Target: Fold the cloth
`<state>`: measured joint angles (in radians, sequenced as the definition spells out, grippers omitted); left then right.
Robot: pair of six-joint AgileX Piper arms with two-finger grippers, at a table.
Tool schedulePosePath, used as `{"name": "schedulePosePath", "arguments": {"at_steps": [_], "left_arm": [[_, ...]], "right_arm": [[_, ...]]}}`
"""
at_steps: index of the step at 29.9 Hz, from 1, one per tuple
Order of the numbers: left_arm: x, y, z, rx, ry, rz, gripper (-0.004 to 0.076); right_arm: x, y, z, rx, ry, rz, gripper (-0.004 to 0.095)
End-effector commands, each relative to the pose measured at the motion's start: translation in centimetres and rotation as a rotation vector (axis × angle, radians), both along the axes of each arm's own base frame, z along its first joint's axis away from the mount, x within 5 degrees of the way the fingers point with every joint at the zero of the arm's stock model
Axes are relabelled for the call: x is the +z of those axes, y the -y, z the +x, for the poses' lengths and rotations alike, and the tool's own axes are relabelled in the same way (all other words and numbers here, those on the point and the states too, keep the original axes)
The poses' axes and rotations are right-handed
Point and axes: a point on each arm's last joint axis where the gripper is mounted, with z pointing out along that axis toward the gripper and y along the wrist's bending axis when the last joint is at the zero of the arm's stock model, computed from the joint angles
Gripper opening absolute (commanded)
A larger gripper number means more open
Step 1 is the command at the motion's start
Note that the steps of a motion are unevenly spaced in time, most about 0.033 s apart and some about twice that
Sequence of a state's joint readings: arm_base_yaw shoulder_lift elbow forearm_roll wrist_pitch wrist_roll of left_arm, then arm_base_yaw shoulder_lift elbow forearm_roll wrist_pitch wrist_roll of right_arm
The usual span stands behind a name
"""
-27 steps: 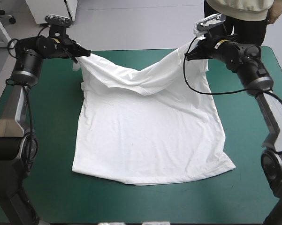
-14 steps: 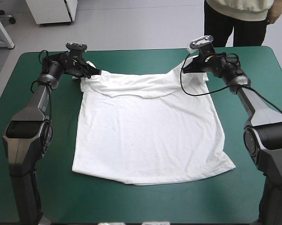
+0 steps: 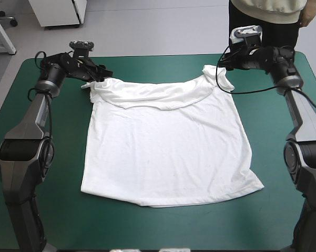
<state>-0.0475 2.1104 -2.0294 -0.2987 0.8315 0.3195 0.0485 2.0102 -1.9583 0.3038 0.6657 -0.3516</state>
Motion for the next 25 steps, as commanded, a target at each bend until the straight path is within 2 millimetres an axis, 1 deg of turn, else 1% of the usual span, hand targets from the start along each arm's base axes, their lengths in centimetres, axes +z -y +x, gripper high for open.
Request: {"name": "schedulePosePath", "arguments": {"at_steps": [1, 2, 3, 7, 8, 11, 14, 16, 18, 21, 24, 25], "left_arm": [[8.6, 0.0, -3.9, -0.012, 0.15, -0.03, 0.0455], [9.7, 0.1, -5.0, -0.025, 0.142, -0.028, 0.0455], [10.4, 0.1, -5.8, -0.034, 0.134, -0.026, 0.0456], [13.6, 0.1, -9.6, -0.076, 0.101, -0.015, 0.0453], [14.3, 0.1, -10.6, -0.085, 0.095, -0.009, 0.0451], [16.4, 0.0, -13.7, -0.106, 0.074, -0.003, 0.044], [17.6, -0.1, -16.3, -0.116, 0.055, -0.002, 0.0417], [17.5, -0.1, -17.9, -0.114, 0.034, -0.001, 0.0417], [17.1, -0.5, -19.6, -0.083, 0.026, 0.014, 0.0417], [14.8, -0.9, -22.0, -0.05, -0.025, 0.022, 0.0417], [11.5, -1.0, -25.1, -0.025, -0.1, 0.005, 0.0417], [10.7, -1.0, -25.9, -0.017, -0.107, -0.011, 0.0417]], "right_arm": [[8.6, 1.1, -4.1, -0.001, 0.148, 0.015, 0.0646], [9.9, 1.2, -5.1, 0.006, 0.15, 0.013, 0.0628], [10.6, 1.2, -5.9, 0.012, 0.153, 0.011, 0.0617], [14.2, 1.5, -10.2, 0.035, 0.157, 0.0, 0.058], [15.2, 1.4, -11.8, 0.046, 0.153, -0.008, 0.0581], [17.2, 1.3, -15.6, 0.078, 0.122, -0.017, 0.058], [19.0, 1.2, -19.3, 0.086, 0.111, -0.006, 0.0555], [20.1, 1.2, -21.8, 0.083, 0.118, -0.005, 0.0534], [21.0, 1.3, -23.6, 0.07, 0.137, -0.007, 0.0527], [21.8, 1.7, -25.8, 0.034, 0.165, -0.021, 0.0526], [21.8, 2.0, -27.4, -0.002, 0.17, -0.034, 0.0527], [21.7, 2.0, -27.8, -0.003, 0.167, -0.032, 0.0526]]}}
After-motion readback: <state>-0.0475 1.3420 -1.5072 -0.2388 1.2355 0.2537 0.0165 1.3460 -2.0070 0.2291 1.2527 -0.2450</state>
